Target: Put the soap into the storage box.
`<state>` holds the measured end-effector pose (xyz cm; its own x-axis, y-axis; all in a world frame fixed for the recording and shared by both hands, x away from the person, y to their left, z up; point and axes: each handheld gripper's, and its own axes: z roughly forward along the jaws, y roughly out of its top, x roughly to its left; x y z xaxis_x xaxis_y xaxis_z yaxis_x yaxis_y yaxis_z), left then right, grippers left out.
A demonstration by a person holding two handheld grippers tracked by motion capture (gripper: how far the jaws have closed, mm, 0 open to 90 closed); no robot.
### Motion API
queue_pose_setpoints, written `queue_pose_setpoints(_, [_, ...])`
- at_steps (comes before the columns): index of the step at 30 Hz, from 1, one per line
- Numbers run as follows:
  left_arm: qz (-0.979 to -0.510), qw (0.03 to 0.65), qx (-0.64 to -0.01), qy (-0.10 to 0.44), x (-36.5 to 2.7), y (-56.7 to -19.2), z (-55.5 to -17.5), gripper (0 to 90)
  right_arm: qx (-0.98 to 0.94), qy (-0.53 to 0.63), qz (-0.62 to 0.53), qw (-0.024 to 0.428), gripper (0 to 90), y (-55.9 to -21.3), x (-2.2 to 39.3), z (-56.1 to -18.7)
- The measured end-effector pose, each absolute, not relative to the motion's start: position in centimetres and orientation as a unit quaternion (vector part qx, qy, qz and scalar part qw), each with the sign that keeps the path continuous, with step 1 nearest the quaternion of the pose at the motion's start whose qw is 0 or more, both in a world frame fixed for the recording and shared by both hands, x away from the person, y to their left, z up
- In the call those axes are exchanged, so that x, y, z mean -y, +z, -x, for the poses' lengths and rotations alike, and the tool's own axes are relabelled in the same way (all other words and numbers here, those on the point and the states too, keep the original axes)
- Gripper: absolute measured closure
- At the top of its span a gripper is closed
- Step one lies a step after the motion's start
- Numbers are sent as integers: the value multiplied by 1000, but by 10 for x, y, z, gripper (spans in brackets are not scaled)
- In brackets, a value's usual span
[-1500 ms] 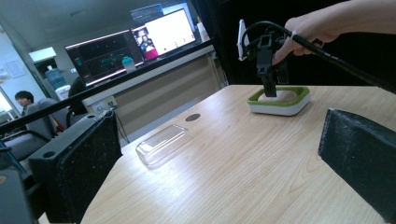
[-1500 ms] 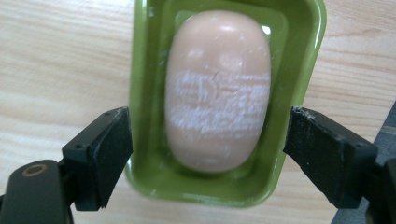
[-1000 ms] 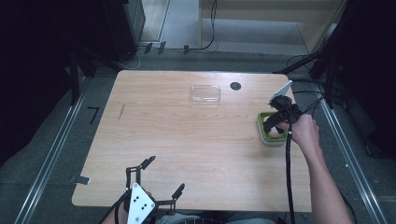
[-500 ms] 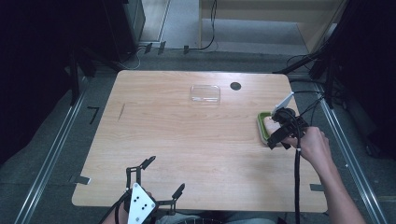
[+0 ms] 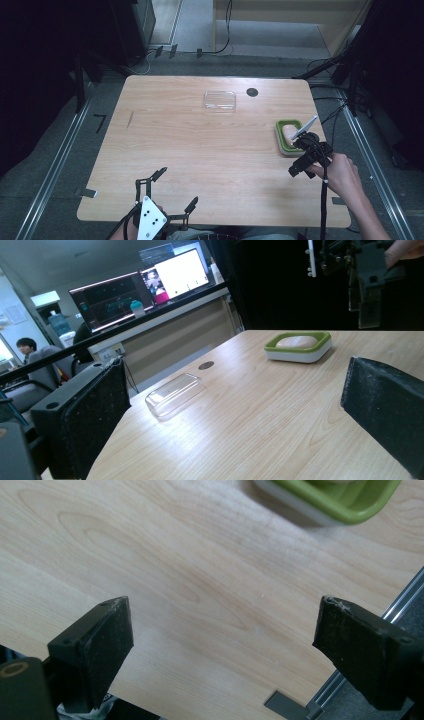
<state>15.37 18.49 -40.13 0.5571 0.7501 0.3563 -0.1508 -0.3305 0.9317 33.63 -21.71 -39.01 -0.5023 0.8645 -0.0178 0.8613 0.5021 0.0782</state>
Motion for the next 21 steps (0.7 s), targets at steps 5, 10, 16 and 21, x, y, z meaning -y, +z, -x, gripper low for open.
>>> queue_pose_setpoints(5, [-699, 538, -214, 419, -185, -401, -154, 0, -868, 25, -496, 28, 90, -400, 219, -321])
queue_pose_setpoints(10, [-700, 538, -213, 419, -185, -401, -154, 0, -868, 22, -495, 23, 90, -414, 223, -305])
queue_pose_setpoints(16, [-699, 539, -212, 419, -185, -401, -154, 0, -870, 20, -492, 14, 90, -434, 229, -293])
queue_pose_setpoints(21, [-699, 538, -214, 420, -185, -401, -154, 0, -873, 13, -487, 3, 78, -449, 231, -290])
